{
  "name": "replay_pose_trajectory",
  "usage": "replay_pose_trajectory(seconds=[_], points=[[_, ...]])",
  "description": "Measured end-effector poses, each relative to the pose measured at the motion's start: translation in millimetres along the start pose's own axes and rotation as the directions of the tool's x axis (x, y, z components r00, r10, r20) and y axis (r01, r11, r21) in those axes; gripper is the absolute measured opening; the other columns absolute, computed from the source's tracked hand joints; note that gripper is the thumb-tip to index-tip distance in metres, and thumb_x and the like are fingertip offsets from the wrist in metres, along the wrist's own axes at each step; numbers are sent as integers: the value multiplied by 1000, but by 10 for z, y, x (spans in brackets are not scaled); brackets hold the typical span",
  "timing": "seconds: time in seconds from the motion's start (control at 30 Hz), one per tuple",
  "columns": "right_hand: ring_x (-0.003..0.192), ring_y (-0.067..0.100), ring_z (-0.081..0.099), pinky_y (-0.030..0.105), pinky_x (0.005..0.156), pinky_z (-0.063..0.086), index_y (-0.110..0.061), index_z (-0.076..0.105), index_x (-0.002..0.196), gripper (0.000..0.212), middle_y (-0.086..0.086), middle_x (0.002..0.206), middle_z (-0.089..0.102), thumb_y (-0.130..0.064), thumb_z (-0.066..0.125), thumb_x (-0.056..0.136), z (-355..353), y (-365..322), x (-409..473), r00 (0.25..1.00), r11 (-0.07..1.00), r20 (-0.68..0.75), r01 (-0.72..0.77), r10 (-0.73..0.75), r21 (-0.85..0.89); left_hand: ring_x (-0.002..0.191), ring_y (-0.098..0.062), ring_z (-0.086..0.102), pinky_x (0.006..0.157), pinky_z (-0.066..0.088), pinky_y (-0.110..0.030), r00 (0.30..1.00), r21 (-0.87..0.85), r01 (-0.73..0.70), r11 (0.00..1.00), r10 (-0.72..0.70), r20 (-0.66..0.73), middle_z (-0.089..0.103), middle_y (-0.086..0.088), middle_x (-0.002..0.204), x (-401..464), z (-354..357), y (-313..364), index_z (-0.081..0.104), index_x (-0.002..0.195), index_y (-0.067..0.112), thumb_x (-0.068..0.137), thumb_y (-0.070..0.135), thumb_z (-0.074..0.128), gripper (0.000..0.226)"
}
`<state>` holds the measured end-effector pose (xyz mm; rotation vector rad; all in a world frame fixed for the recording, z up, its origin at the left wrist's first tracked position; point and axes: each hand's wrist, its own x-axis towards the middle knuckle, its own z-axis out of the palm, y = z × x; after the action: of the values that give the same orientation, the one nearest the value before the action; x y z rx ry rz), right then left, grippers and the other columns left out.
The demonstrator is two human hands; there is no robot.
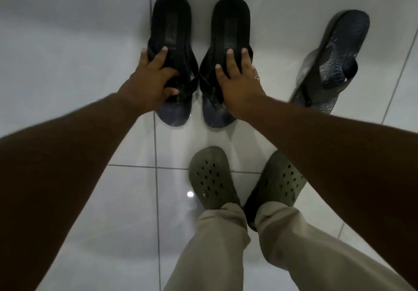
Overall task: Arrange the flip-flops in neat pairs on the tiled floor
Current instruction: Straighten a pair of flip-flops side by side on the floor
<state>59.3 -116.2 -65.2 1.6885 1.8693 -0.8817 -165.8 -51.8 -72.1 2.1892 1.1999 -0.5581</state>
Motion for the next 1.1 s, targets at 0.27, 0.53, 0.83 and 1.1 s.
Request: replay_pose_trajectory(seconds=[0.27,0.53,0.83,1.1], points=[[147,46,-14,58,118,10,-19,8,155,95,18,163,-13,-38,69,85,-2,7,-37,999,999,-5,50,-50,-12,144,-56,4,116,20,-65,1000,7,-4,1000,4,-2,12,-17,164,-12,26,-46,55,131,16,88,37,61,48],[148,40,-14,55,118,10,-21,1,156,104,15,162,-19,-42,71,82,-257,303,-245,993,977,-68,106,-95,183,148,-47,9,115,13,-65,995,145,-22,989,36,-94,24,-18,160,12,-265,325,48,137,16,81,40,67,65],[149,40,-9,56,119,14,-15,-5,154,103,14,163,-12,-51,64,85,-1048,1546,51,971,982,-195,-108,137,156,148,-43,17,119,22,-55,979,120,-94,988,114,-168,23,-21,160,975,-885,1162,35,147,11,83,43,67,78],[147,37,17,52,120,15,-10,10,154,91,17,162,13,-48,60,88,-1838,1880,1161,971,984,-188,-122,145,127,151,-38,0,122,10,-52,978,78,-44,996,59,-202,-1,-14,165,1624,-1187,1304,8,156,15,89,34,62,88]])
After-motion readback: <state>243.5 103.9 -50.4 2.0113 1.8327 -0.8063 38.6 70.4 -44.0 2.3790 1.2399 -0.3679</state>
